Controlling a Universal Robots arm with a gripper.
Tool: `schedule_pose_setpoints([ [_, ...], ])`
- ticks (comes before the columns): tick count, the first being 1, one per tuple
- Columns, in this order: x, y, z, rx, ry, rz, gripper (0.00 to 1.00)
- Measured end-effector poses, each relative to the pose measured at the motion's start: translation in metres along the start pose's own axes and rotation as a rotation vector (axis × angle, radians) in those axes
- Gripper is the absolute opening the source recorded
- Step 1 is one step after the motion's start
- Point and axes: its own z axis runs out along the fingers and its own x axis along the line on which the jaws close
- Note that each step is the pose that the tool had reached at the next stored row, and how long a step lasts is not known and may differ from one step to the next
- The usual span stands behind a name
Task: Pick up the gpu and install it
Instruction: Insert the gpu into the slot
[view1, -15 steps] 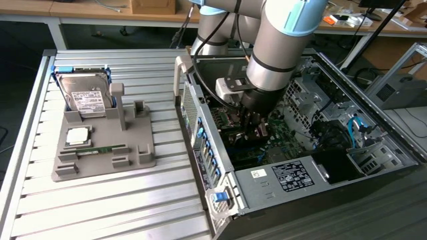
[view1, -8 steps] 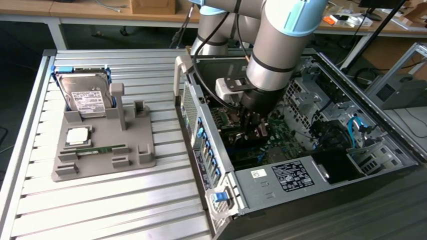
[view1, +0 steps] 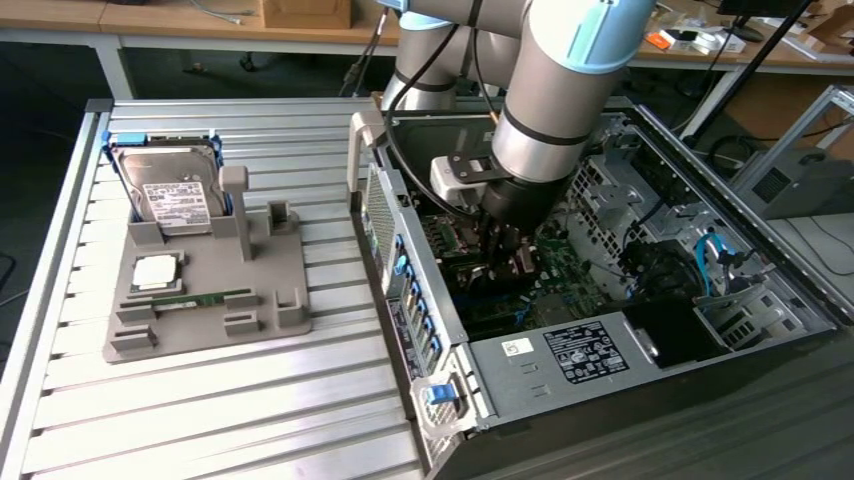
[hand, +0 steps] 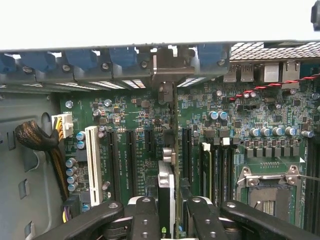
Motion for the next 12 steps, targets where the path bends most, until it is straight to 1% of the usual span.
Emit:
schedule_pose_setpoints([
  [7, 0.0000, 0.0003, -0.0010, 0.0000, 0.0005, 0.000, 0.27],
  [11, 0.0000, 0.0006, -0.0025, 0.0012, -0.0002, 0.000, 0.27],
  [12, -0.0001, 0.0006, -0.0026, 0.0014, 0.0018, 0.000, 0.27],
])
